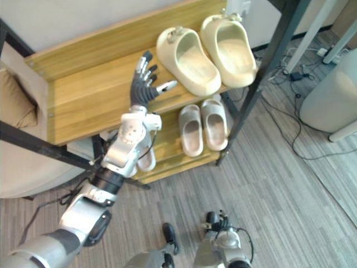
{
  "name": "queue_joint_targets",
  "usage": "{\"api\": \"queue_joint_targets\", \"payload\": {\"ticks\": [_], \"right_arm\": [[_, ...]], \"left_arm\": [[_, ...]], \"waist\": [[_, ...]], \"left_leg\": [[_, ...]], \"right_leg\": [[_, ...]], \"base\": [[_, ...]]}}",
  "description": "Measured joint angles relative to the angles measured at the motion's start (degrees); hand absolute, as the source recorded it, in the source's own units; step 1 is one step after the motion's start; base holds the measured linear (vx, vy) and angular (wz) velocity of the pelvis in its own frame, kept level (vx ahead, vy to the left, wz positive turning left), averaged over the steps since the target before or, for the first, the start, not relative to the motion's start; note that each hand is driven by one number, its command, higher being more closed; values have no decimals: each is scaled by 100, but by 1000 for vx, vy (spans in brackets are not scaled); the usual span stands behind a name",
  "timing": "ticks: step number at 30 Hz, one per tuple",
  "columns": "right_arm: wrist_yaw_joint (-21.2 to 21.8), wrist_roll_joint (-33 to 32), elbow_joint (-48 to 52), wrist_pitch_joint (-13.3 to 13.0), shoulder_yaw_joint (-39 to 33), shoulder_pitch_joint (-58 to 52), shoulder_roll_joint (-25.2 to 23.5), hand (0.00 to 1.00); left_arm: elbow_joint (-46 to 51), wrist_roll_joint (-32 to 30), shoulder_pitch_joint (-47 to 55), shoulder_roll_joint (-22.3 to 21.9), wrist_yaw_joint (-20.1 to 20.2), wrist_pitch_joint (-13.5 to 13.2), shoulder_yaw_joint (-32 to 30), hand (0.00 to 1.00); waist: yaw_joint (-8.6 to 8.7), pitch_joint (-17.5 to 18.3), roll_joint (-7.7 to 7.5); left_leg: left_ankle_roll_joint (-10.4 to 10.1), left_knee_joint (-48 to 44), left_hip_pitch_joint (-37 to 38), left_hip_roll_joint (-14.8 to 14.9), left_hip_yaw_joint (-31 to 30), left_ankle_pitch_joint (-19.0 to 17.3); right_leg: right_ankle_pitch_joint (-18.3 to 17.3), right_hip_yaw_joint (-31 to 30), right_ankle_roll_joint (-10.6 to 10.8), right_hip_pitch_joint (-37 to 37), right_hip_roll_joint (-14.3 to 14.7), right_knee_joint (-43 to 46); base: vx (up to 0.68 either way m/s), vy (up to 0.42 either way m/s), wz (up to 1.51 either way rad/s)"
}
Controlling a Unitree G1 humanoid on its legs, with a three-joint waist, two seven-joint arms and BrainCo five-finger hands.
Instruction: Organize the slippers on the shoe rack
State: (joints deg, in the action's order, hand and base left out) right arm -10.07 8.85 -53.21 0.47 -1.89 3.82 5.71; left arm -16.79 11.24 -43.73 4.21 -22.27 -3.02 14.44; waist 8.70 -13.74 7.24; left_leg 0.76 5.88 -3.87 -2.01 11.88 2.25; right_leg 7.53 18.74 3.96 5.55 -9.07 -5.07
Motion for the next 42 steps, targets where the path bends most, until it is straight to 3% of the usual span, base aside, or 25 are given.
{"api": "queue_joint_targets", "payload": {"ticks": [8,13,16,19,26,34,38,42], "right_arm": [[25,2,-143,59,239,7,138,0],[32,3,-248,85,322,9,167,0],[36,7,-284,111,467,10,218,0],[41,15,-403,117,542,14,224,0],[44,23,-624,131,899,-3,215,0],[47,84,-634,181,1157,-117,48,0],[47,246,-634,180,1155,-182,-99,0],[49,246,-633,148,1149,-328,-170,0]], "left_arm": [[1311,12,881,-96,10,-35,187,0],[2338,81,1221,-90,157,-190,715,0],[2994,476,1748,-87,383,-402,1223,0],[3189,1086,2181,-98,811,-439,1855,0],[3163,2045,3210,-104,1355,-379,2425,0],[2143,2091,4608,221,1853,-38,2679,0],[1316,1898,5519,350,1947,181,2171,0],[578,1540,6018,391,2014,235,1495,0]], "waist": [[-291,11,108],[-551,33,140],[-605,101,240],[-722,211,363],[-882,458,380],[-907,692,153],[-957,762,-46],[-1115,891,-211]], "left_leg": [[1,-2,100,-5,-258,9],[-1,-2,187,-10,-401,8],[-1,-3,241,-37,-502,8],[-1,-4,295,-58,-607,8],[-3,-107,300,-44,-776,8],[-61,-87,605,-16,-1113,-10],[-105,-89,729,26,-1310,16],[-180,-93,788,67,-1408,-20]], "right_leg": [[-108,307,35,-251,-6,0],[-156,478,38,-416,-13,0],[-203,584,80,-534,-49,0],[-225,683,101,-635,-78,0],[-262,851,92,-781,-66,0],[-390,1204,93,-1249,15,-14],[-477,1400,57,-1474,79,-21],[-564,1480,48,-1564,132,-39]], "base": [[42,-6,18],[37,3,19],[28,10,18],[13,12,17],[-17,-5,13],[-10,-17,22],[-4,-36,23],[3,-26,10]]}}
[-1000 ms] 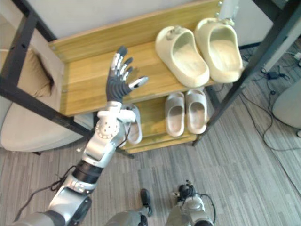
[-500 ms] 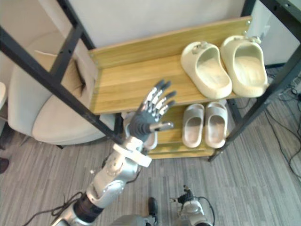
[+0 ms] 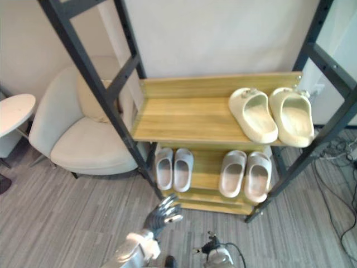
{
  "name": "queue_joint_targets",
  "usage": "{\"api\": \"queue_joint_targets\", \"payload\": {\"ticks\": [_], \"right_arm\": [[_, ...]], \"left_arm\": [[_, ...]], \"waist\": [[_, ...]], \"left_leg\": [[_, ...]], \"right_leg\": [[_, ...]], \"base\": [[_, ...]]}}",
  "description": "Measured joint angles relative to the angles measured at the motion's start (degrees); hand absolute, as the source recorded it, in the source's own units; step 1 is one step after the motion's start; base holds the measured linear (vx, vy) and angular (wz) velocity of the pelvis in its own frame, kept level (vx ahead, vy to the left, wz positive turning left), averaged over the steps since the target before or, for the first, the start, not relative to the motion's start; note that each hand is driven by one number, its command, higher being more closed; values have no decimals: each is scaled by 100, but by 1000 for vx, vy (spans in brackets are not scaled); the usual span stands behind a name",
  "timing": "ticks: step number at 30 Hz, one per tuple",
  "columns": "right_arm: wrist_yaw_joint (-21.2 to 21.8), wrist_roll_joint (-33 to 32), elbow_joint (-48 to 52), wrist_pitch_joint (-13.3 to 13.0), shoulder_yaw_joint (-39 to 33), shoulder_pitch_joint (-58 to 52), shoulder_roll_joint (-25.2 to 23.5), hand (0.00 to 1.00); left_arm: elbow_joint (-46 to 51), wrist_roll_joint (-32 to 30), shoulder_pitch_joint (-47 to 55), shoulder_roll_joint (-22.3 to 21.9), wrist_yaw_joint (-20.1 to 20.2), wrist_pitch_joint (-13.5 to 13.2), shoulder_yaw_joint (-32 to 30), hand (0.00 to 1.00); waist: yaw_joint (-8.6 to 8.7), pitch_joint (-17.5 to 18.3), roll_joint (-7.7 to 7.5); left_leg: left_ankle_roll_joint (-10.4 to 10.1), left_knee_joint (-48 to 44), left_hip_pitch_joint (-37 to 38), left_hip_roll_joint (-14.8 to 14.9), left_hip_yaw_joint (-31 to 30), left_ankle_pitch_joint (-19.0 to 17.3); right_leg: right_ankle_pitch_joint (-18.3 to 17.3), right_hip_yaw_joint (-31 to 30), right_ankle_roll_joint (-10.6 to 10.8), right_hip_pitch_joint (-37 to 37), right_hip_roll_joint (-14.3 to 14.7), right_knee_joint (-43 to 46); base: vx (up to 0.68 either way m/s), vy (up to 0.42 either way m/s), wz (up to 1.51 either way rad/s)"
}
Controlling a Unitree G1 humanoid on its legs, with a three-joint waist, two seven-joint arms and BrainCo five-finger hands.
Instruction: Organize the slippers on the shoe rack
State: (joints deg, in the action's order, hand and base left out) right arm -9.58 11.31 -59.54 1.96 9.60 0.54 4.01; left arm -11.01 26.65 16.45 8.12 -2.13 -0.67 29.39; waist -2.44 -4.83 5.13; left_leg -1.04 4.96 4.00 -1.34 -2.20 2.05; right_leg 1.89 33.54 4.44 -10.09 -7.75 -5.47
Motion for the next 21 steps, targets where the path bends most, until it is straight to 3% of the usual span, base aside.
{"api": "queue_joint_targets", "payload": {"ticks": [5,9,13,21], "right_arm": [[2,-1,0,-58,-46,-57,-12,0],[11,-1,2,-138,-286,-123,-73,0],[115,-11,2,-215,-506,-123,-61,0],[113,-11,4,-245,-562,-34,-166,0]], "left_arm": [[-1142,-618,125,-116,-5,14,-815,0],[-2045,-1274,106,-235,-55,4,-1635,0],[-2605,-1721,47,-238,-190,-172,-2288,0],[-3312,-2198,-386,-371,-553,-259,-2788,0]], "waist": [[-79,40,-73],[-91,118,-232],[-128,88,-356],[-155,50,-422]], "left_leg": [[-9,4,-7,5,-69,-2],[3,11,-55,1,-186,6],[0,9,-99,-4,-226,19],[1,61,-77,-30,-215,18]], "right_leg": [[-47,58,-14,-5,19,3],[-104,162,0,1,32,19],[-113,214,4,-1,35,38],[-134,222,35,3,10,40]], "base": [[25,3,6],[58,2,13],[77,8,7],[22,8,0]]}}
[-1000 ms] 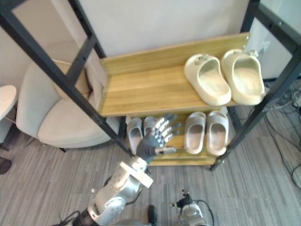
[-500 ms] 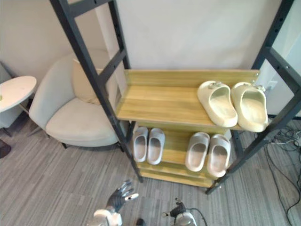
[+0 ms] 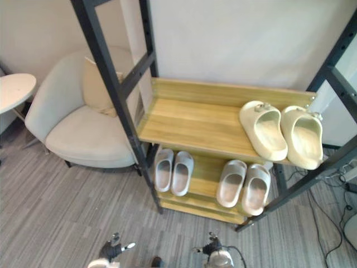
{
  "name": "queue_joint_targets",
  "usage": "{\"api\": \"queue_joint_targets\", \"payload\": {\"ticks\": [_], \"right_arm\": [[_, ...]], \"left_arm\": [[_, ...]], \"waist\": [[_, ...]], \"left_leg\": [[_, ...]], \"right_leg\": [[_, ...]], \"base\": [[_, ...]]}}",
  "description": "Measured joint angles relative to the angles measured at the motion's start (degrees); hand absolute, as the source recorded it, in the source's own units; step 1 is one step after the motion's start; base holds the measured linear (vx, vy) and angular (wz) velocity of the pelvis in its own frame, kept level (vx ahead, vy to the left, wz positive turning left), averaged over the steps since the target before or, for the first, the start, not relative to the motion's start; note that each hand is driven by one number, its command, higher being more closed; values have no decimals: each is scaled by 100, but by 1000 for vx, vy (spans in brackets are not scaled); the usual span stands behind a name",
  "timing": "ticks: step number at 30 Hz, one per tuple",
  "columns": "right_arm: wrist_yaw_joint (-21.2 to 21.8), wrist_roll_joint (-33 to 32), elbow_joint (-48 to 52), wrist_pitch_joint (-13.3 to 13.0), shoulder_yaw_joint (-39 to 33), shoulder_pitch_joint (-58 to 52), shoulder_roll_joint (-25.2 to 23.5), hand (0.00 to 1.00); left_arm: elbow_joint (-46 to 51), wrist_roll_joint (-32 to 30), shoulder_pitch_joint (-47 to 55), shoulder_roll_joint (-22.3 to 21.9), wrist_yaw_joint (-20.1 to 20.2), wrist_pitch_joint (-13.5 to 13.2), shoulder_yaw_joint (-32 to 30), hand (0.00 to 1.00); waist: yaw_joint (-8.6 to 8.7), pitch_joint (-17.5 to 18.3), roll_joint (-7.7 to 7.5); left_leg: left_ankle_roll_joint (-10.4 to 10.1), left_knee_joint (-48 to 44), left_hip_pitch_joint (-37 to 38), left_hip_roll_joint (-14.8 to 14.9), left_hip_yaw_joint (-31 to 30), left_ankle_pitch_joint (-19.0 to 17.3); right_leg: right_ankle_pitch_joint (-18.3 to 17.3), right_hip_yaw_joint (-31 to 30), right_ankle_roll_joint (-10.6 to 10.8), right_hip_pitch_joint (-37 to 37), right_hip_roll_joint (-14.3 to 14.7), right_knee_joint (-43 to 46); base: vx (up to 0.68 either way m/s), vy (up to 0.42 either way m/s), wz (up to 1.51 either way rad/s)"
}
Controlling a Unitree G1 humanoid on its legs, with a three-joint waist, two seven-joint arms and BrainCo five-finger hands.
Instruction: Organize the slippers on the shoe rack
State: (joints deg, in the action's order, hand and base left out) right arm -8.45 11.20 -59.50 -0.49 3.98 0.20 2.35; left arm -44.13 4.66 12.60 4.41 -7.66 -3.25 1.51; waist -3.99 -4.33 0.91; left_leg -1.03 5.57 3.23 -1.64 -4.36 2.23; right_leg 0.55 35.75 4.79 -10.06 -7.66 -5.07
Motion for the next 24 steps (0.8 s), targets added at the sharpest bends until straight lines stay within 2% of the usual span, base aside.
{"api": "queue_joint_targets", "payload": {"ticks": [5,9,11,12,13,14,15,16,17,18,19,20,21,22,23,24], "right_arm": [[7,-6,-4,1,-109,-16,-50,0],[24,-15,4,2,-156,-26,12,0],[0,-87,5,0,-173,84,17,0],[-5,-119,4,-3,-217,184,29,0],[-11,-124,-13,-3,-290,298,60,0],[-16,-131,-20,-5,-317,373,163,0],[-15,-142,-50,18,-304,449,230,0],[-13,-183,-41,12,-274,451,237,0],[-14,-225,-43,5,-273,427,252,0],[-10,-227,-72,23,-276,425,281,0],[-18,-229,-72,62,-293,387,332,0],[-13,-231,-79,106,-325,337,425,0],[-8,-236,-132,119,-329,321,416,0],[-7,-235,-184,105,-328,340,403,0],[-4,-238,-241,101,-340,392,381,0],[-1,-239,-252,103,-368,421,407,0]], "left_arm": [[-160,-10,-63,-87,-106,-19,-176,0],[-181,-13,-104,-124,-111,-21,-270,0],[-258,-49,-327,-135,-114,-18,-270,0],[-230,-52,-388,-140,-114,-27,-268,0],[-190,-55,-479,-160,-115,-25,-282,0],[-195,-58,-489,-252,-119,-25,-352,0],[-198,6,-506,-371,-128,-25,-519,0],[-155,-1,-471,-415,-191,-42,-630,0],[-216,-11,-525,-425,-222,-19,-694,0],[-303,-4,-574,-446,-222,-19,-732,0],[-385,-1,-597,-451,-225,-18,-742,0],[-390,-8,-594,-461,-237,-21,-808,0],[-399,-5,-596,-470,-245,-29,-929,0],[-400,5,-605,-460,-265,-34,-1038,0],[-512,10,-698,-467,-332,-13,-1123,0],[-547,23,-737,-474,-345,-6,-1167,0]], "waist": [[-32,-8,-10],[-91,-49,-57],[-160,-226,-44],[-205,-373,4],[-240,-540,108],[-247,-569,355],[-369,-655,429],[-434,-651,426],[-404,-681,364],[-381,-699,442],[-367,-717,487],[-373,-712,528],[-310,-740,361],[-298,-738,218],[-280,-741,153],[-266,-743,140]], "left_leg": [[9,18,13,-35,-89,3],[38,-98,-145,-146,-446,23],[55,-858,-750,-326,-883,-158],[43,-1260,-1042,-377,-763,-233],[73,-1682,-1347,-367,-156,-297],[431,-1884,-1495,-74,767,-725],[468,-2083,-1561,135,1254,-911],[516,-2106,-1504,387,2057,-1089],[559,-2388,-1469,792,2950,-1275],[778,-2829,-1540,1205,3443,-1347],[706,-3042,-1547,1436,3714,-1387],[626,-3046,-1427,1380,3873,-1307],[646,-2790,-1351,1068,3681,-1208],[637,-2554,-1323,814,3579,-1116],[595,-2275,-1325,590,3401,-960],[604,-2182,-1344,515,3374,-927]], "right_leg": [[-20,66,27,-15,-22,1],[-211,443,83,-17,-136,282],[-354,1053,102,-6,-242,522],[-379,1163,82,-7,-301,620],[-428,1313,34,2,-332,735],[-479,1436,72,-3,-201,827],[-486,1447,70,-16,-190,906],[-471,1471,60,-34,-205,848],[-379,1698,95,-118,-310,710],[-370,1937,127,-185,-347,818],[-411,2094,142,-231,-412,1013],[-514,2297,227,-306,-500,1278],[-681,2446,223,-384,-635,1334],[-737,2584,232,-497,-654,1179],[-674,2892,215,-606,-696,1092],[-611,3089,231,-635,-747,1145]], "base": [[-1,10,7],[14,22,53],[-16,42,140],[-89,104,113],[-163,139,86],[-156,113,58],[-117,59,26],[-21,30,34],[4,31,62],[40,82,89],[32,94,78],[60,137,99],[44,130,106],[39,127,134],[8,90,111],[-4,94,116]]}}
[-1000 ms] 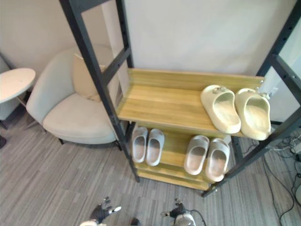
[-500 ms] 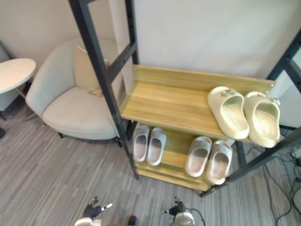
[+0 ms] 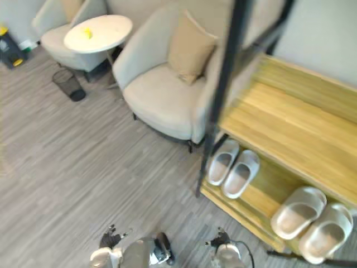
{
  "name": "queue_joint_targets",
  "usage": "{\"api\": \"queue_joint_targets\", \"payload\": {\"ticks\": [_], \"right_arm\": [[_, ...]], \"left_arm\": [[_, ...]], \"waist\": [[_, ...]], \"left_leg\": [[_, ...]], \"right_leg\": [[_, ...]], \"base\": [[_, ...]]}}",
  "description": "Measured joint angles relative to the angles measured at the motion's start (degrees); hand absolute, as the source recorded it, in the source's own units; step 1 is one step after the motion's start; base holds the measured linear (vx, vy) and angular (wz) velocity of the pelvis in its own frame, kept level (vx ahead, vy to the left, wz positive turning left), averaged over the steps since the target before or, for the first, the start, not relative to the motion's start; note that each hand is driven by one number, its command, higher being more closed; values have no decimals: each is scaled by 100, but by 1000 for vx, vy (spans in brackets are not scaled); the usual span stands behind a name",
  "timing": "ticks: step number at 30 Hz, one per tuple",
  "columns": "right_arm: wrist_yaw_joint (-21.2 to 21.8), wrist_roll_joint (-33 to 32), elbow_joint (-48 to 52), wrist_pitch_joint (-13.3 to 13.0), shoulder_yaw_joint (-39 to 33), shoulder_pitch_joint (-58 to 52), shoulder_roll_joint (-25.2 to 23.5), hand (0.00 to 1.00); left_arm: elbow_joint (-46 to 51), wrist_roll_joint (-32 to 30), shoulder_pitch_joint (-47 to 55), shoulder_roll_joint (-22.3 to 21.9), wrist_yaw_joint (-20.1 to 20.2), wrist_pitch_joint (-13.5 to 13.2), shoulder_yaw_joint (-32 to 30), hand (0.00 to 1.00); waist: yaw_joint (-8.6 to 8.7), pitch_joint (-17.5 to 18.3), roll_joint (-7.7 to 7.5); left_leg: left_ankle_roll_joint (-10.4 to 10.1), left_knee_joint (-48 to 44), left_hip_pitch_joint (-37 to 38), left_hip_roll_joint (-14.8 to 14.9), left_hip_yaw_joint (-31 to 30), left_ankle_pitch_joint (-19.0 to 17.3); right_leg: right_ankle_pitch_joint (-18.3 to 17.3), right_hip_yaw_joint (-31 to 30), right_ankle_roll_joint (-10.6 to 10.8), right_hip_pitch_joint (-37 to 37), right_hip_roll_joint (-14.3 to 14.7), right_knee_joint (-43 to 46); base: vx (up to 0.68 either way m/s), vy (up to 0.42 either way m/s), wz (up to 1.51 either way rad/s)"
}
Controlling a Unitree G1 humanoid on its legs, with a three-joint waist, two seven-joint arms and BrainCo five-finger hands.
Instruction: Organize the slippers on the shoe rack
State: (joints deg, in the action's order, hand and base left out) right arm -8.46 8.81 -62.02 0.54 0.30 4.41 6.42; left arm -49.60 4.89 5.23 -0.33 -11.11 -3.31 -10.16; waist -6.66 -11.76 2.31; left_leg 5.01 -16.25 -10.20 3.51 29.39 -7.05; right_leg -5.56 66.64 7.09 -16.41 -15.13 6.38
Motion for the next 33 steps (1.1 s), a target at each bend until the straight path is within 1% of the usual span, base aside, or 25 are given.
{"api": "queue_joint_targets", "payload": {"ticks": [1,2,3,4,5,6,7,8,10,11,14,15,16,17,18,19,20,21,22,24,25,26,28,30,33], "right_arm": [[18,0,-3,2,-7,76,26,0],[74,1,-2,3,-81,165,16,0],[81,2,-2,2,-117,181,16,0],[123,23,-1,17,-244,189,17,0],[131,23,0,31,-240,188,-35,0],[135,23,5,50,-244,198,-64,0],[142,26,5,59,-246,188,-53,0],[178,25,-13,106,-240,73,-139,0],[184,18,-10,108,-200,-34,-322,0],[177,16,77,89,-183,-141,-347,0],[134,-21,217,46,-186,-206,-289,0],[122,-52,268,17,-194,-202,-263,0],[110,-106,249,4,-194,-163,-237,0],[108,-168,244,5,-193,-128,-263,0],[105,-199,244,6,-196,-123,-278,0],[95,-227,252,16,-207,-112,-353,0],[82,-227,244,48,-216,-98,-408,0],[83,-228,240,62,-219,-103,-428,0],[81,-228,247,74,-234,-139,-515,0],[72,-231,317,107,-221,-80,-546,0],[72,-253,518,125,-158,-54,-635,0],[71,-262,542,118,-151,-71,-693,0],[63,-274,492,102,26,-76,-978,0],[55,-375,474,100,97,-32,-990,0],[-45,-452,337,104,155,92,-928,0]], "left_arm": [[-64,51,-57,-37,-3,1,-29,0],[-181,88,-132,-32,-2,30,-14,0],[-184,91,-134,-33,-3,16,-13,0],[-215,70,-151,-18,-2,28,-1,0],[-220,66,-162,-3,-2,26,1,0],[-233,-3,-166,23,0,34,9,0],[-236,-27,-167,25,1,45,22,0],[-244,-33,-178,34,-2,102,88,0],[-254,-33,-177,101,-8,140,88,0],[-274,-36,-172,134,-9,147,94,0],[-342,-86,-228,180,-6,178,151,0],[-341,-93,-230,185,-6,190,161,0],[-339,-97,-244,188,-9,214,160,0],[-336,-147,-238,203,-9,258,205,0],[-336,-155,-238,213,-7,260,240,0],[-334,-196,-239,220,5,264,278,0],[-324,-253,-232,217,4,263,278,0],[-318,-253,-229,216,3,263,276,0],[-266,-251,-148,246,9,258,258,0],[-157,-237,-102,130,11,265,78,0],[12,-228,-50,39,8,267,-218,0],[120,-211,-7,33,9,261,-289,0],[285,-64,1,135,4,256,-466,0],[424,66,-52,224,-1,222,-500,0],[465,199,-126,441,-14,201,-698,0]], "waist": [[-28,-21,12],[-30,-28,35],[-30,-40,12],[-54,-43,-97],[-117,-7,-101],[-107,-21,-143],[-97,-20,-137],[-35,-27,-96],[-25,-51,-117],[8,-43,-151],[93,-11,-310],[140,-49,-301],[159,-79,-298],[159,-81,-282],[164,-83,-280],[170,-82,-289],[170,-52,-344],[171,-39,-362],[173,33,-467],[121,-4,-210],[30,-57,-139],[17,-93,-131],[-156,-212,-235],[-212,-306,-472],[-305,-439,-791]], "left_leg": [[2,1,-58,-73,-11,-7],[2,20,-45,-219,-75,-210],[45,12,-13,-280,-106,-260],[166,-61,89,-508,-172,-414],[233,-143,95,-645,-289,-495],[356,-215,140,-847,-582,-555],[406,-223,160,-882,-680,-545],[465,-208,288,-953,-1097,-550],[469,51,638,-1036,-1682,-492],[456,263,862,-1149,-2024,-419],[437,595,1274,-1395,-2932,-389],[410,617,1360,-1369,-3124,-410],[426,652,1504,-1373,-3386,-429],[432,727,1702,-1374,-3662,-428],[438,764,1766,-1374,-3740,-425],[337,814,1928,-1380,-4026,-491],[129,776,2033,-1384,-4220,-619],[61,714,2041,-1388,-4299,-684],[-32,278,1987,-1476,-4342,-889],[-267,-1075,1476,-1340,-3944,-1103],[-508,-2575,896,-1074,-3200,-1163],[-461,-3198,704,-810,-2840,-1220],[-335,-4535,86,260,-2183,-1300],[-329,-4509,-528,551,-2166,-1375],[-524,-2807,-1365,712,-2222,-1268]], "right_leg": [[48,341,85,-71,-96,229],[-104,859,38,-289,-411,928],[-188,926,4,-340,-572,1209],[-270,1004,-140,-445,-1263,2296],[-207,838,-254,-453,-1622,2827],[148,344,-1052,-300,-2124,3735],[280,126,-1301,-202,-2196,3930],[112,-1167,-1414,394,-2044,4673],[-499,-2525,-1047,1177,-1242,5256],[-720,-2862,-981,1516,-896,5290],[-1200,-3480,-733,2491,-43,4133],[-1164,-3690,-669,2690,247,3400],[-967,-3978,-488,2900,578,2546],[-612,-4321,-447,3046,897,1830],[-503,-4382,-462,3061,966,1666],[-190,-4500,-632,3076,1190,1305],[27,-4466,-970,3085,1418,1206],[89,-4383,-1069,3063,1487,1156],[226,-4083,-1490,2940,1683,844],[65,-3965,-1511,2482,1840,442],[-93,-4106,-1475,2179,1931,419],[-202,-4105,-1447,2012,1954,443],[-360,-4025,-1244,1245,1932,313],[-446,-3920,-1048,879,1712,104],[-607,-3711,-541,605,1182,55]], "base": [[-24,150,148],[-17,148,140],[33,155,157],[103,133,91],[165,177,116],[163,153,74],[212,158,126],[171,113,118],[170,79,165],[228,25,205],[218,-13,171],[328,-8,158],[526,-9,145],[391,-3,103],[454,-27,101],[514,-70,105],[621,-88,108],[636,-89,106],[426,-41,72],[491,51,46],[557,109,16],[631,86,7],[455,14,17],[411,63,39],[472,249,27]]}}
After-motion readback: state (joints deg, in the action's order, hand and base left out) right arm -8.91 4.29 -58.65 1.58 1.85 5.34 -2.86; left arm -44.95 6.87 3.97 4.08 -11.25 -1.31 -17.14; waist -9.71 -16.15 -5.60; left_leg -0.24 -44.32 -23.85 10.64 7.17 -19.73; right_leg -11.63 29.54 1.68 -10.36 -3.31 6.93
